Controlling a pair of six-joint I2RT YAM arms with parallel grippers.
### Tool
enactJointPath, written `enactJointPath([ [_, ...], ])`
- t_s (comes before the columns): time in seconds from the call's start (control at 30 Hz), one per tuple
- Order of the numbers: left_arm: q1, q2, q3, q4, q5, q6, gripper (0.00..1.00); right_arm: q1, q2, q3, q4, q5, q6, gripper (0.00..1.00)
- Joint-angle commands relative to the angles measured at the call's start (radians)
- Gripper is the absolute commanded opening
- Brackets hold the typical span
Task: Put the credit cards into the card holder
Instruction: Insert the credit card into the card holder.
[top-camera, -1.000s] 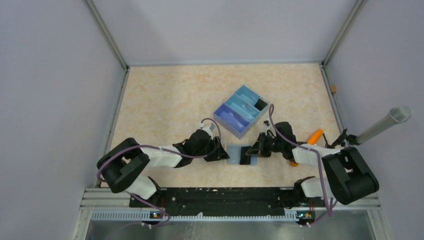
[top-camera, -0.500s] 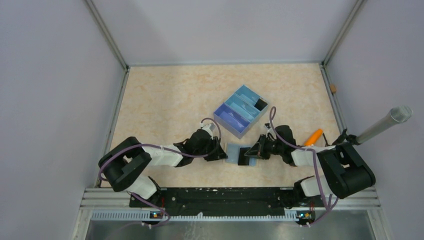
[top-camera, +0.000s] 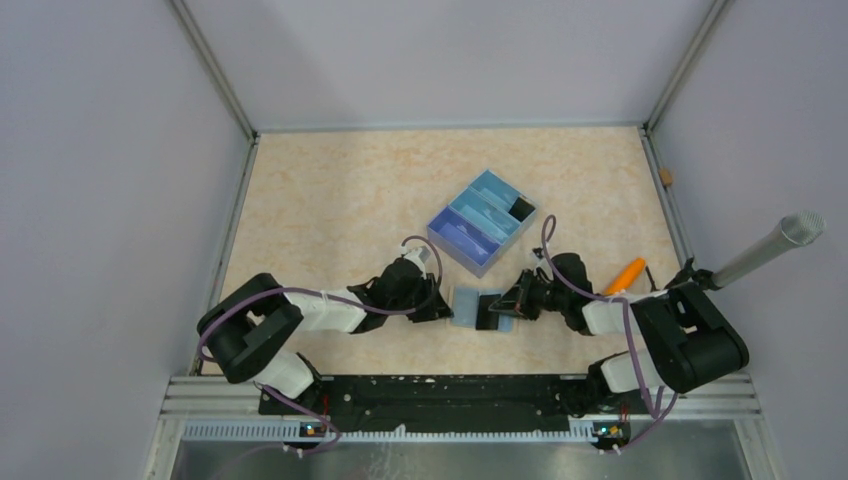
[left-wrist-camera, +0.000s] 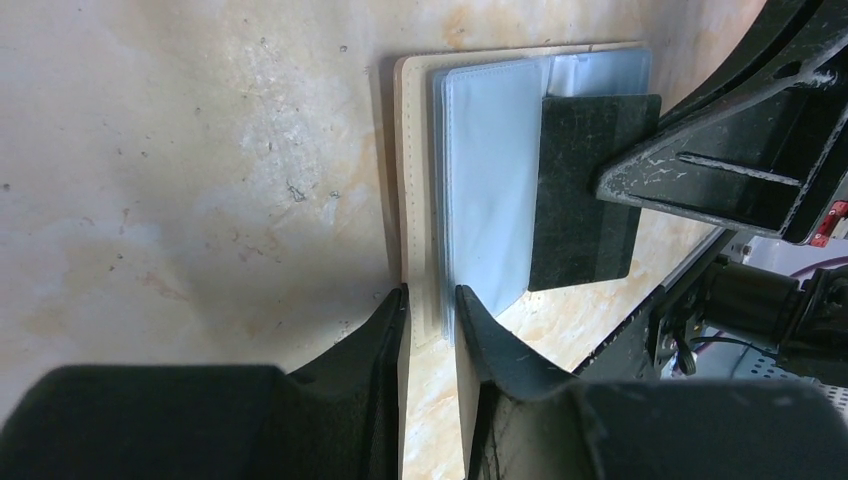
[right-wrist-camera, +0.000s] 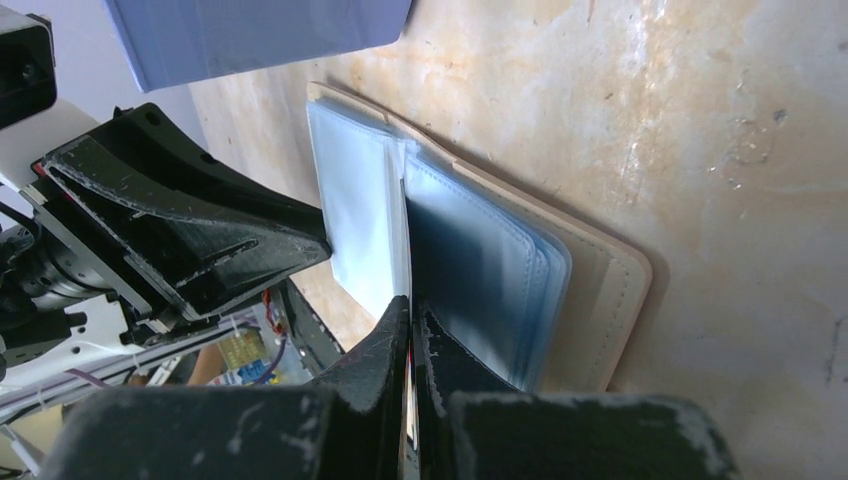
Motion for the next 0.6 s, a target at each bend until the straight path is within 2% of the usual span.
enactJointPath([
  [0.0, -0.004, 0.024, 0.024, -0.044, -0.033, 0.028, 0.26, -0.01, -0.011, 0.033, 0.007, 0.057, -0.012, 0.0],
  [0.57, -0.004, 0.039, 0.033, -0.091, -0.074, 0.044, 0.2, -0.011, -0.015, 0.027, 0.048, 0.066, 0.024, 0.0],
])
